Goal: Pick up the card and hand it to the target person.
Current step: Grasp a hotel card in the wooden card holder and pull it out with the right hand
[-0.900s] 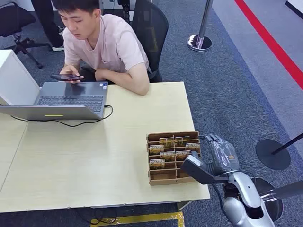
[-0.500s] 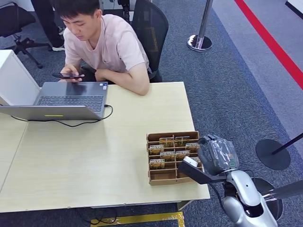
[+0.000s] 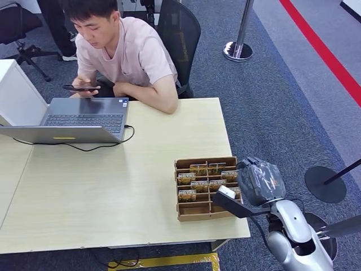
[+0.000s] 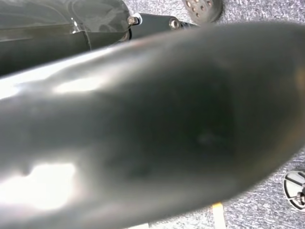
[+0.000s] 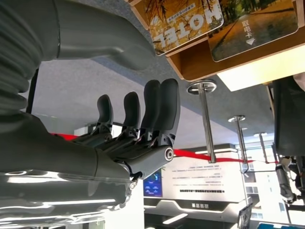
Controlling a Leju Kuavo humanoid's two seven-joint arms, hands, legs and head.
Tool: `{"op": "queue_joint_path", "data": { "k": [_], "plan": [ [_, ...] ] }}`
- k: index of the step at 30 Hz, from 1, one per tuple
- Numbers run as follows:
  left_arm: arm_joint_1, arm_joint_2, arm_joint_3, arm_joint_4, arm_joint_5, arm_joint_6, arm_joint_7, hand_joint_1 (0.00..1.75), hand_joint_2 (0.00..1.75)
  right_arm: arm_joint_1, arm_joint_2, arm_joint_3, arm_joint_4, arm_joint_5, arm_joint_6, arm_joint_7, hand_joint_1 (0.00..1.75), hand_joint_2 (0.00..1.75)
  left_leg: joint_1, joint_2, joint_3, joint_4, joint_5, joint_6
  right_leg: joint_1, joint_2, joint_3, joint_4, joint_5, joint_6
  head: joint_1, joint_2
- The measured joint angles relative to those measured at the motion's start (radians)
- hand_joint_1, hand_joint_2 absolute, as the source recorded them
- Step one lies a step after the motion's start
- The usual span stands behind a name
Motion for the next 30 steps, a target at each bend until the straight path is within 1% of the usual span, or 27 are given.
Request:
{"op": "queue_joint_path", "data": {
  "k": [10, 14, 30],
  "plan": [
    [0.000, 0.000, 0.000, 0.000, 0.000, 0.000, -0.003, 0.00, 0.00, -0.020, -0.010, 0.032, 0.014, -0.009, 0.004, -0.008, 1.00, 1.75, 0.000, 0.000, 0.000, 0.000, 0.000, 0.000, 0.000, 0.000, 0.000, 0.000, 0.000, 0.000, 0.000, 0.000],
    [0.000, 0.000, 0.000, 0.000, 0.000, 0.000, -0.001, 0.00, 0.00, -0.036, -0.012, 0.044, 0.033, -0.015, 0.010, -0.011, 1.04, 1.75, 0.000, 0.000, 0.000, 0.000, 0.000, 0.000, 0.000, 0.000, 0.000, 0.000, 0.000, 0.000, 0.000, 0.000],
    [0.000, 0.000, 0.000, 0.000, -0.002, 0.000, -0.005, 0.00, 0.00, -0.079, -0.019, 0.071, 0.106, -0.041, 0.009, -0.002, 0.93, 1.75, 0.000, 0.000, 0.000, 0.000, 0.000, 0.000, 0.000, 0.000, 0.000, 0.000, 0.000, 0.000, 0.000, 0.000]
  ]
}}
